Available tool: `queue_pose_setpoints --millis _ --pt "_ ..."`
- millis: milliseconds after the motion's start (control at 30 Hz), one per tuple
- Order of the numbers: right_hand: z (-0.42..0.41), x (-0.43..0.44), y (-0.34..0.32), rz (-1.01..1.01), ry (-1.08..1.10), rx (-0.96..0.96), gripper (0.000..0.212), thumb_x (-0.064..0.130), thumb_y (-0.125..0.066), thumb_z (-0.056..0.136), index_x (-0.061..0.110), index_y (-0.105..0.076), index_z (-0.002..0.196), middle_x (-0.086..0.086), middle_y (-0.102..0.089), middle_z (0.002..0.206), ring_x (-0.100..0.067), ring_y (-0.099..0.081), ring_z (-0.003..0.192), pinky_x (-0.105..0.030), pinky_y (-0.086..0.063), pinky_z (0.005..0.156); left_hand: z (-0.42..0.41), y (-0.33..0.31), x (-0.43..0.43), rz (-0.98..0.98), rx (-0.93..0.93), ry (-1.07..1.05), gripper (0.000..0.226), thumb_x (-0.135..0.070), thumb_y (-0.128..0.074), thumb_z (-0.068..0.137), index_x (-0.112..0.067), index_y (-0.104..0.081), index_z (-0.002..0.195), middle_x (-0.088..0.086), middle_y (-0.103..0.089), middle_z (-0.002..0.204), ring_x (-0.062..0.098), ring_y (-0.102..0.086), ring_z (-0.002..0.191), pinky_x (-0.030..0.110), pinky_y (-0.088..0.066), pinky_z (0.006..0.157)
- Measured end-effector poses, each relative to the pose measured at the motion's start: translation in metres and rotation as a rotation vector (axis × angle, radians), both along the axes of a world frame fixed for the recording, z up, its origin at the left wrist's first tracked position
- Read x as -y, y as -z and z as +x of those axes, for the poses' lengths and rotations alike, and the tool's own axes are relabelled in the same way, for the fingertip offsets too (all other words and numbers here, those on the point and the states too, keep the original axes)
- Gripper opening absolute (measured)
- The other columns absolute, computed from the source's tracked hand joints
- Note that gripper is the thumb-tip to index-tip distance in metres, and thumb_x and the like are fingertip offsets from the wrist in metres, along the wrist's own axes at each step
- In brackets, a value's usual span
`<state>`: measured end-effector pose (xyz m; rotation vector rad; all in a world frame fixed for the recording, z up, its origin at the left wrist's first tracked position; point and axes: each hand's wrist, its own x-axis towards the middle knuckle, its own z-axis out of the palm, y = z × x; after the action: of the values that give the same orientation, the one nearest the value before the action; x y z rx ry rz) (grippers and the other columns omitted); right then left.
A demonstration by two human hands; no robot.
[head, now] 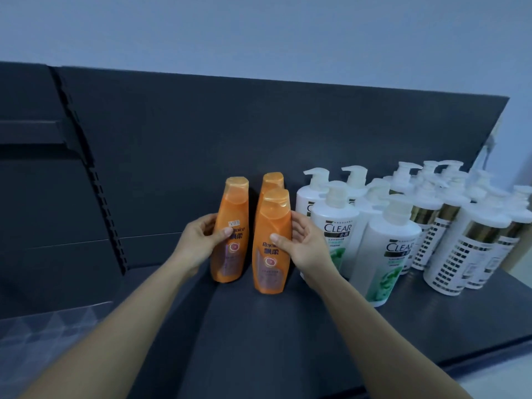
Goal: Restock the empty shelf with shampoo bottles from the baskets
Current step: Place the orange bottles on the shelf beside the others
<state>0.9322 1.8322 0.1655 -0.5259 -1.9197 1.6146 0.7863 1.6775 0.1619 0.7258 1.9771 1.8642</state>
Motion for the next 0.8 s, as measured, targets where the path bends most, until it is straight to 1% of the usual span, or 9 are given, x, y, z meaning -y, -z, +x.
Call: queue_pose_setpoints --millis 133,233,300,367,433,500,567,667,800 --pt "-0.01 -0.003 0.003 0.041 0.014 0.027 0.067 0.004 -0.074 0.084 0.007 -0.044 0.144 -0.01 -0.058 0.137 -0.02 -0.056 0.127 -0.038 -0.046 0.109 -0.014 0.009 -0.006 0.026 0.002 0.014 0.026 -0.011 -0.064 0.091 -0.016 -0.061 0.116 -0.003 -0.07 0.103 0.012 -0.067 0.096 0.022 -0.053 0.072" --pt "-0.015 -0.006 0.005 0.067 0.032 0.04 0.066 0.004 -0.07 0.088 0.009 -0.04 0.146 -0.004 -0.054 0.14 -0.014 -0.052 0.129 -0.016 -0.045 0.1 -0.023 0.016 -0.008 0.037 -0.012 0.038 0.027 -0.013 -0.063 0.092 -0.017 -0.06 0.118 -0.006 -0.07 0.105 0.009 -0.066 0.098 0.018 -0.054 0.074" --pt "-0.017 -0.007 0.006 0.106 0.036 0.064 0.065 0.006 -0.067 0.091 0.013 -0.037 0.148 0.001 -0.053 0.138 -0.008 -0.051 0.125 -0.007 -0.045 0.092 -0.028 0.022 -0.008 0.014 -0.043 0.059 0.029 -0.02 -0.064 0.092 -0.021 -0.06 0.121 -0.005 -0.069 0.111 0.012 -0.065 0.106 0.025 -0.054 0.086" --pt "-0.019 -0.005 0.008 0.175 0.054 0.092 0.064 0.017 -0.066 0.092 0.019 -0.036 0.148 0.003 -0.052 0.141 -0.008 -0.051 0.127 -0.021 -0.046 0.104 -0.033 0.027 -0.007 -0.087 -0.164 0.019 0.037 -0.033 -0.065 0.091 -0.025 -0.059 0.126 -0.004 -0.063 0.117 0.013 -0.06 0.111 0.031 -0.048 0.094" --pt "-0.02 0.0 0.012 0.239 0.095 0.149 0.071 0.04 -0.063 0.086 0.029 -0.032 0.149 0.007 -0.049 0.145 -0.009 -0.048 0.132 -0.039 -0.041 0.112 -0.032 0.029 -0.006 -0.192 -0.335 -0.087 0.043 -0.034 -0.068 0.088 -0.025 -0.057 0.128 -0.002 -0.058 0.111 0.012 -0.055 0.106 0.022 -0.043 0.086" --pt "-0.02 0.003 0.02 0.271 0.116 0.199 0.077 0.054 -0.06 0.078 0.035 -0.03 0.147 0.011 -0.049 0.143 -0.01 -0.048 0.131 -0.044 -0.043 0.109 -0.027 0.03 -0.006 -0.219 -0.45 -0.164 0.049 -0.031 -0.077 0.08 -0.022 -0.058 0.124 -0.004 -0.058 0.107 0.01 -0.056 0.1 0.017 -0.041 0.078" --pt "-0.017 0.008 0.022 0.341 0.151 0.254 0.075 0.049 -0.068 0.077 0.032 -0.035 0.143 0.011 -0.053 0.137 -0.011 -0.052 0.126 -0.043 -0.047 0.104 -0.023 0.032 -0.007 -0.225 -0.468 -0.194 0.049 -0.03 -0.082 0.073 -0.022 -0.059 0.116 -0.009 -0.063 0.103 0.007 -0.06 0.094 0.018 -0.044 0.074" --pt "-0.014 0.008 0.026 0.382 0.203 0.31 0.061 0.031 -0.074 0.083 0.023 -0.044 0.135 0.007 -0.06 0.126 -0.013 -0.057 0.116 -0.037 -0.049 0.099 -0.022 0.032 -0.011 -0.223 -0.461 -0.209 0.044 -0.026 -0.082 0.074 -0.021 -0.061 0.112 -0.012 -0.065 0.097 0.006 -0.061 0.09 0.015 -0.044 0.071" --pt "-0.02 0.004 0.028 0.401 0.194 0.322 0.054 0.026 -0.073 0.084 0.027 -0.048 0.132 0.012 -0.061 0.12 -0.011 -0.059 0.114 -0.033 -0.049 0.097 -0.024 0.031 -0.016 -0.243 -0.533 -0.226 0.042 -0.023 -0.079 0.077 -0.016 -0.064 0.116 -0.002 -0.061 0.101 0.011 -0.056 0.092 0.012 -0.037 0.07"
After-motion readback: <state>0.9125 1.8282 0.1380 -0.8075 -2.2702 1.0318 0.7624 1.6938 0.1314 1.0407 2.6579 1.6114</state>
